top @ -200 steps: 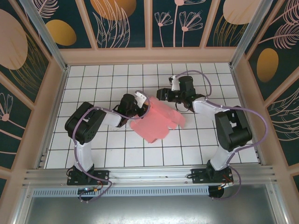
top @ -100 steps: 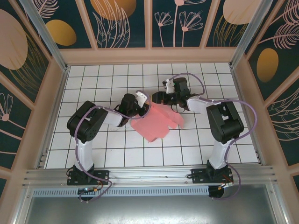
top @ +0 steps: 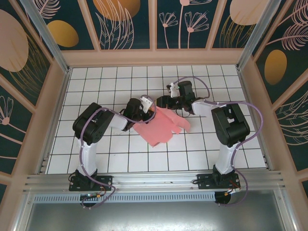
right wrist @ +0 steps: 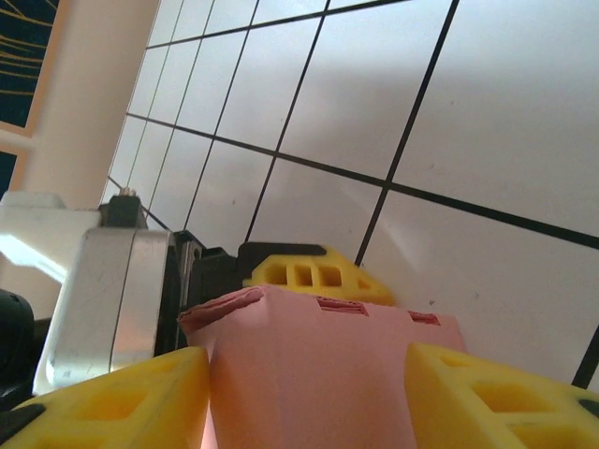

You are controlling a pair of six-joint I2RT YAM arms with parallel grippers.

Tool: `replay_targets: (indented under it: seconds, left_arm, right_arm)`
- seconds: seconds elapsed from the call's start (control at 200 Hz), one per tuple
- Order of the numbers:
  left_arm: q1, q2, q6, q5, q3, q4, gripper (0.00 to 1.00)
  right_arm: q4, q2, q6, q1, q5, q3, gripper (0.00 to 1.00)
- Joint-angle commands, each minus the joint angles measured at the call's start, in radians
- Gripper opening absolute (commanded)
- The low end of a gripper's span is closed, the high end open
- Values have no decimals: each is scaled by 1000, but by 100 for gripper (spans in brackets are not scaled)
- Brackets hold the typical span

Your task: Fold the paper box

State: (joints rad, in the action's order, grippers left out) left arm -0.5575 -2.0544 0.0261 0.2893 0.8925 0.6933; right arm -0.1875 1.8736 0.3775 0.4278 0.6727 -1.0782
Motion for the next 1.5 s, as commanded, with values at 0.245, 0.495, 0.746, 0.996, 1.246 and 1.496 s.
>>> replay_targets:
  seconds: [0.245,0.495,0.746,0.996,1.246,1.496]
  left_arm:
    - [-5,-2,103,0,-38,195,36]
    - [-5,-39,192,19,-19,273,34]
    - [-12,-62,180,6,19,184,29]
    - [-25,-78,165,-49,64,112,0]
    - [-25,-79,165,-42,67,108,25]
    - [-24,-72,167,-22,68,106,6]
  right_arm:
    - [19,35,24,-4,12,37,56]
    - [-4,39,43,-3,40,40,55]
    - [-22,33,58,-4,50,52,56]
    - [-30,33,56,-4,53,48,56]
    - [-33,29,55,-4,54,52,56]
    - [-37,28,57,-6,53,58,56]
